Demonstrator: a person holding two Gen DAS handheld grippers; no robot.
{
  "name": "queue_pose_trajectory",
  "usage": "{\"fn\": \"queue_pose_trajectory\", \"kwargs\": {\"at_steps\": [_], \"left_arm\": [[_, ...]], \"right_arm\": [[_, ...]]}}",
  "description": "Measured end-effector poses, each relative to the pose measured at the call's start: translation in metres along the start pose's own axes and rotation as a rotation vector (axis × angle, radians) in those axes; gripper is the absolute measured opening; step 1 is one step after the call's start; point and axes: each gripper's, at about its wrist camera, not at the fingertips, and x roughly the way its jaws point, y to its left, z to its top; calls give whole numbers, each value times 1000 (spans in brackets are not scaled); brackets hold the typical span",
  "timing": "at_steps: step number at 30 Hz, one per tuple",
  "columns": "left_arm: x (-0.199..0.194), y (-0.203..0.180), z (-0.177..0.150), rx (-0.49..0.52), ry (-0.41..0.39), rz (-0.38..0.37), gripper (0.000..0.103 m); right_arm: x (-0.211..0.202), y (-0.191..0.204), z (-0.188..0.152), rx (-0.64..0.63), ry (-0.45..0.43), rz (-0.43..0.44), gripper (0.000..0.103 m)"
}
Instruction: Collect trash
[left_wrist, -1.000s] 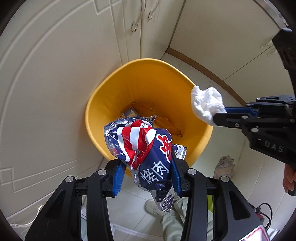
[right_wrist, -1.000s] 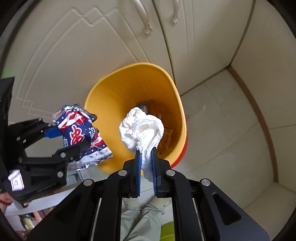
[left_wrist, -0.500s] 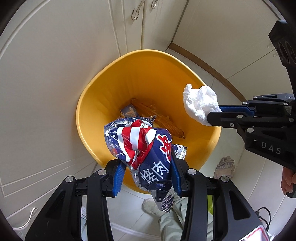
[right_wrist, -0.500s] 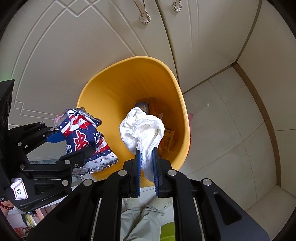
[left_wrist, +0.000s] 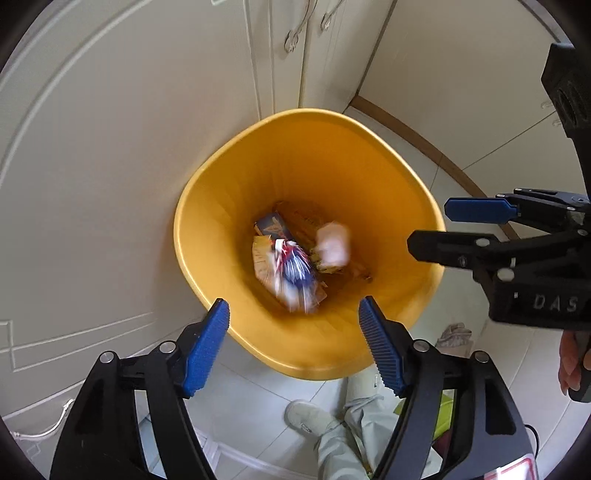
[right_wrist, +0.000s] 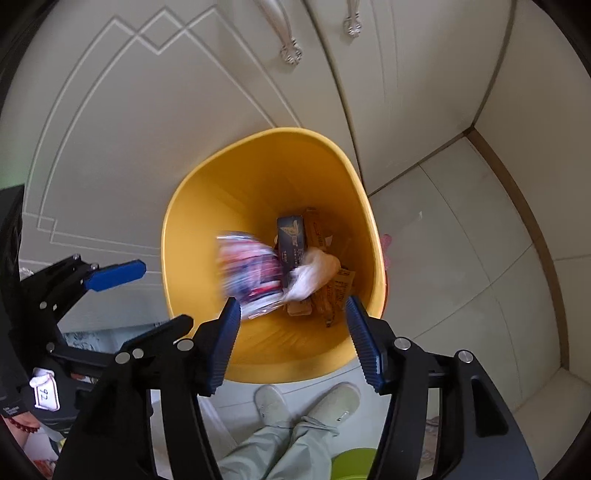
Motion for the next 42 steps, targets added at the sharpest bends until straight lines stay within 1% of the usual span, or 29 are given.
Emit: {"fn": "queue_pose_trajectory", "kwargs": {"at_steps": [4, 7, 8, 11, 12, 13, 15, 17, 19, 20, 22, 23, 24, 25, 27, 28, 29, 31, 32, 34, 35, 36, 39, 41, 42], "left_arm": [[-13, 0, -6, -8, -7, -5, 72], [-30, 3, -16, -33, -7, -16, 73], [-38, 5, -20, -46, -9, -26, 74], [-62, 6, -33, -98, -12, -40, 84], [-71, 7, -37, -116, -14, -49, 85], [-79, 6, -42, -128, -16, -51, 85], [-96, 6, -50, -153, -28, -33, 93], [-108, 7, -58, -186, -42, -21, 97], [-119, 11, -70, -242, -51, -5, 98], [-122, 13, -74, -264, -52, 3, 98], [-125, 15, -84, -310, -47, 72, 98], [-125, 17, -89, -334, -44, 93, 98], [-125, 19, -93, -359, -43, 108, 98], [-124, 20, -96, -390, -41, 119, 98], [-120, 25, -102, -478, -29, 109, 98], [-116, 25, -105, -528, -25, 105, 98], [-114, 27, -107, -572, -25, 107, 98], [-107, 27, -107, -684, -30, 107, 98], [-108, 26, -111, -734, -31, 108, 98], [-106, 19, -113, -864, -22, 115, 98], [-109, 16, -116, -910, -22, 113, 98], [-111, 12, -117, -979, -28, 122, 98], [-117, -1, -115, -1094, -45, 134, 98], [-125, -8, -114, -1120, -51, 165, 98], [-131, -12, -114, -1124, -56, 180, 98]], "right_arm": [[-20, 0, -5, 33, -29, 0, 60], [-48, 8, -14, 45, -52, 2, 60], [-58, 13, -17, 47, -61, 1, 60], [-86, 32, -28, 46, -82, -11, 60], [-92, 35, -30, 45, -87, -19, 61], [-103, 43, -34, 45, -96, -36, 62], [-115, 52, -41, 36, -109, -57, 65], [-132, 65, -48, 20, -134, -107, 69], [-141, 71, -49, -12, -152, -150, 72], [-145, 76, -51, -43, -160, -196, 74], [-146, 80, -51, -97, -162, -247, 80], [-145, 83, -49, -135, -162, -285, 82], [-144, 83, -48, -155, -162, -301, 89], [-142, 82, -45, -178, -161, -310, 91], [-134, 80, -34, -239, -145, -333, 91], [-129, 78, -28, -270, -130, -361, 91], [-124, 78, -24, -293, -110, -367, 91], [-118, 75, -12, -366, -79, -331, 91], [-116, 72, -8, -394, -67, -327, 91], [-115, 71, -1, -427, -41, -304, 91], [-117, 68, 3, -442, -30, -284, 91], [-117, 66, 6, -458, -20, -260, 91], [-118, 63, 7, -518, 22, -220, 91], [-119, 63, 4, -561, 46, -220, 91], [-123, 63, 2, -581, 33, -227, 91]]}}
